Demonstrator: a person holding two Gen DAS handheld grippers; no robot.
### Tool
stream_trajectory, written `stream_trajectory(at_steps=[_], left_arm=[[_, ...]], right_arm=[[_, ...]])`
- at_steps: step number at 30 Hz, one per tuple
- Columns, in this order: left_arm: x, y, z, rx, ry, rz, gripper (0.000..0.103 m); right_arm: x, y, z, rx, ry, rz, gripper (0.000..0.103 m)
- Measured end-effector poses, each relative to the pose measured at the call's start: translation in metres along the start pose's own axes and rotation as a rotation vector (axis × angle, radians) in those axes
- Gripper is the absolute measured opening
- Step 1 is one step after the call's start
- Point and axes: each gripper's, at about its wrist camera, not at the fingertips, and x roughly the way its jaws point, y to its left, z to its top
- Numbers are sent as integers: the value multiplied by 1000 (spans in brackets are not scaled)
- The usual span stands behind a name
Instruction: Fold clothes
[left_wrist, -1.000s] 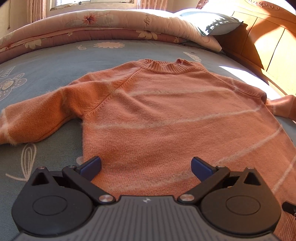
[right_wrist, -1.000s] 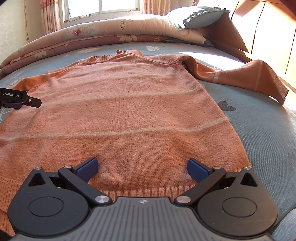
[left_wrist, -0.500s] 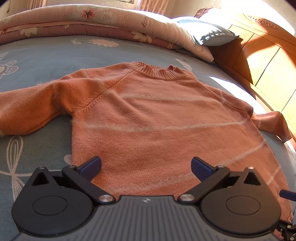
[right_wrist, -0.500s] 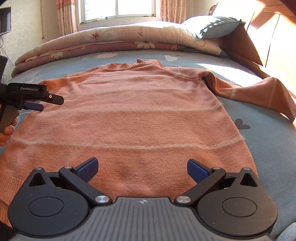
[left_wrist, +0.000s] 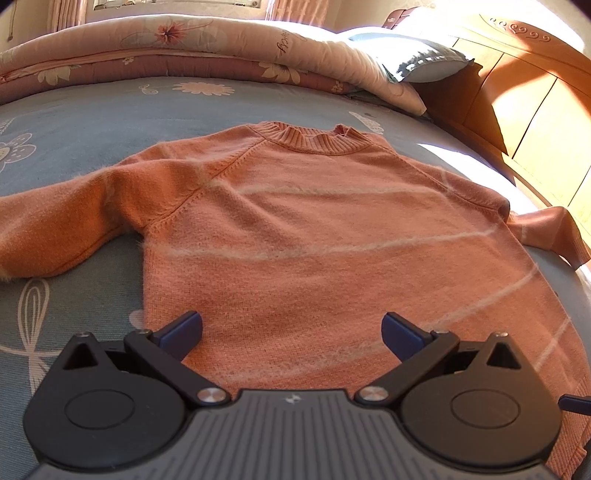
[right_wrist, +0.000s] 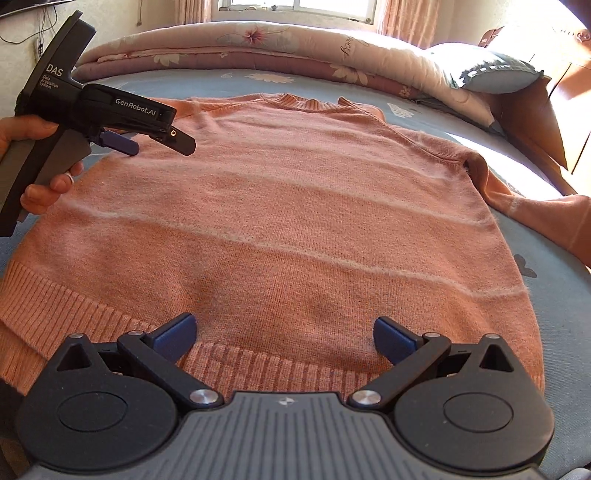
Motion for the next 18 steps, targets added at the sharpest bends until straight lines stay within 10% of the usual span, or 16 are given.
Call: stream_trajectory(at_steps=[18], left_arm=[[-23,-77,-11,261,-88,-25,102]], right_arm=[[1,-81,-13,380,-5,12,103]])
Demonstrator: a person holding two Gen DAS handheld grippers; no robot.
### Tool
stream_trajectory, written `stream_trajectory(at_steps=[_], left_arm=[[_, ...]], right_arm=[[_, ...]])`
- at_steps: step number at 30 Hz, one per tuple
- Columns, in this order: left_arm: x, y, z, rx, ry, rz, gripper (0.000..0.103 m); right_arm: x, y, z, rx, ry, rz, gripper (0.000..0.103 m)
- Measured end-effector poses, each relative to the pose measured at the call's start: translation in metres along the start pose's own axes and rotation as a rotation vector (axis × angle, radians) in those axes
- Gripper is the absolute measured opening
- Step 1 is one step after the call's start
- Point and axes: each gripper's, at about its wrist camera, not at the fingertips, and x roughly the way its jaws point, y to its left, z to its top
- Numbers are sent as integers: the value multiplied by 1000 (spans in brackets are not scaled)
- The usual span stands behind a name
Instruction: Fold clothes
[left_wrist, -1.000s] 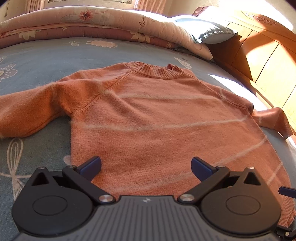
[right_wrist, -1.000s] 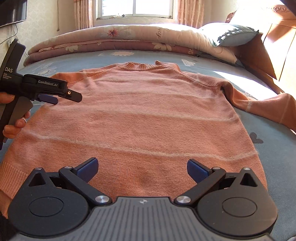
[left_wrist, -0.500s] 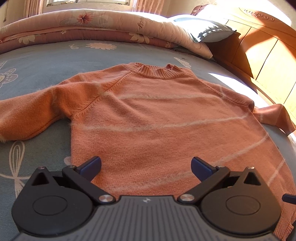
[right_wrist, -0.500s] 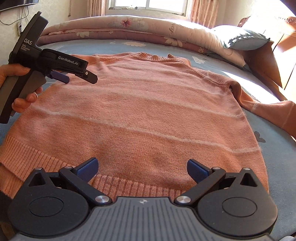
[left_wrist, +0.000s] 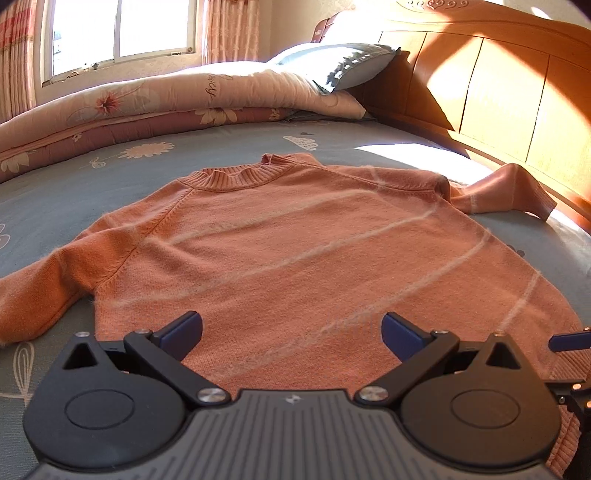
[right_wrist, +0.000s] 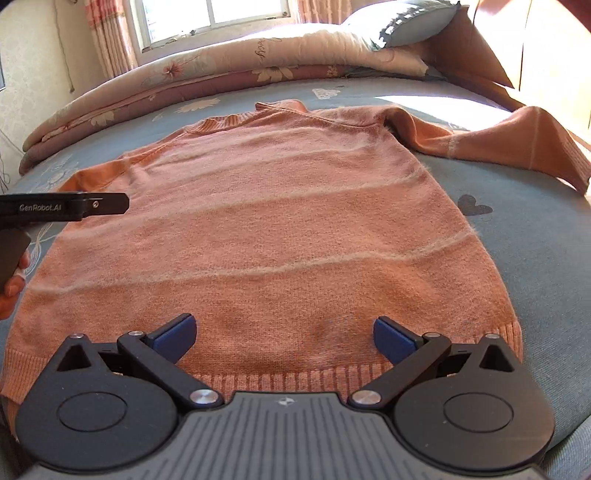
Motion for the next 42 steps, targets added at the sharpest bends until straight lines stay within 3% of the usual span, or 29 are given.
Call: stream_trajectory(at_steps=[6,9,12,15,17,20,23,26,29,32,35,39,42], left_arm=[[11,-16,-3,3,52,-32,102],[18,-23,-3,-11,72,-57,102],[29,-28,-3,-10,109,-57,102],[38,-31,-6,-2,137,-36,102],[39,-30,-7,-8,131,-32,102],[35,-30,-5,-33,115,-67,102],[34,-32,-6,-35,110,-95,102],[36,-36,-11,10,113,-80,102],[38,-40,-14,53,109,-64,102],[40,-42,-15,71,100,-59,102],[40,-41,-17,80,89,-64,102],[42,-42,-18,83,82,-61,102],[44,-43,-19,93,71,-57,102]], right_arm=[[-18,-38,7,72,-54,14,103],[-26,-69,18,167,-104,51,103],[-15,-99,19,299,-42,116,103],[-20,-118,17,348,-35,132,103],[-31,-126,24,369,-63,101,103],[-37,-137,34,436,-103,190,103],[-24,-132,37,448,-72,256,103],[-4,-126,36,428,0,235,103],[-4,-131,42,423,-16,231,103],[-13,-147,66,407,-84,192,101],[-17,-177,98,363,-174,104,93],[-10,-232,122,340,-273,-101,80],[7,-264,124,270,-276,-259,79]])
